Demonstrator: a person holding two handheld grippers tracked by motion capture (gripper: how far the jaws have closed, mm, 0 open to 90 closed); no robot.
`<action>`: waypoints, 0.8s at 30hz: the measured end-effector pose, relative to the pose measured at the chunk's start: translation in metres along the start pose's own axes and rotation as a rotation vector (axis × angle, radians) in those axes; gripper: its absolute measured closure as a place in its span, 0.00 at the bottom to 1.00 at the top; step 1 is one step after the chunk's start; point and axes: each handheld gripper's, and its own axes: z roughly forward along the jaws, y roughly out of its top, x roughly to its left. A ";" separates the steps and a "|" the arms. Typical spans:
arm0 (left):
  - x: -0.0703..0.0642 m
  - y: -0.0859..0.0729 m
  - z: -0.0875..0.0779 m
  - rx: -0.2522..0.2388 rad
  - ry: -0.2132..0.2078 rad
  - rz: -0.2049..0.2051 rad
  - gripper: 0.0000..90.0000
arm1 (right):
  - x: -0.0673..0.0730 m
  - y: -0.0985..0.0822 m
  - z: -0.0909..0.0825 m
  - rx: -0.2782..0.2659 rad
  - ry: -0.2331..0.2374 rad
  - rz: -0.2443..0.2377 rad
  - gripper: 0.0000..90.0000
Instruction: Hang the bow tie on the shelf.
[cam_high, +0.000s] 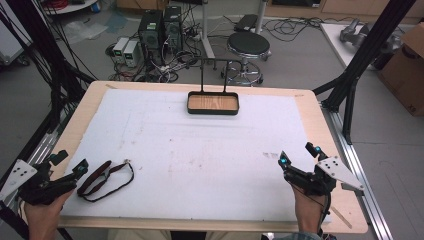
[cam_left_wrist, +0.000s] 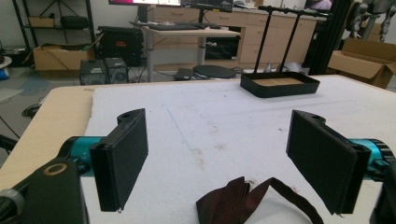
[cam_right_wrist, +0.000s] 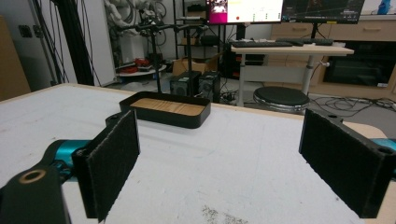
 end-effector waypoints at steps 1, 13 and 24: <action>0.000 0.001 -0.001 -0.001 -0.003 -0.001 0.23 | 0.001 0.000 0.000 0.002 -0.001 0.000 0.13; 0.002 0.002 -0.001 0.034 -0.034 -0.042 0.23 | 0.003 0.001 0.000 -0.011 0.020 0.008 0.13; 0.002 0.002 -0.003 0.029 -0.026 -0.028 0.23 | 0.005 0.001 0.002 -0.006 0.024 0.002 0.13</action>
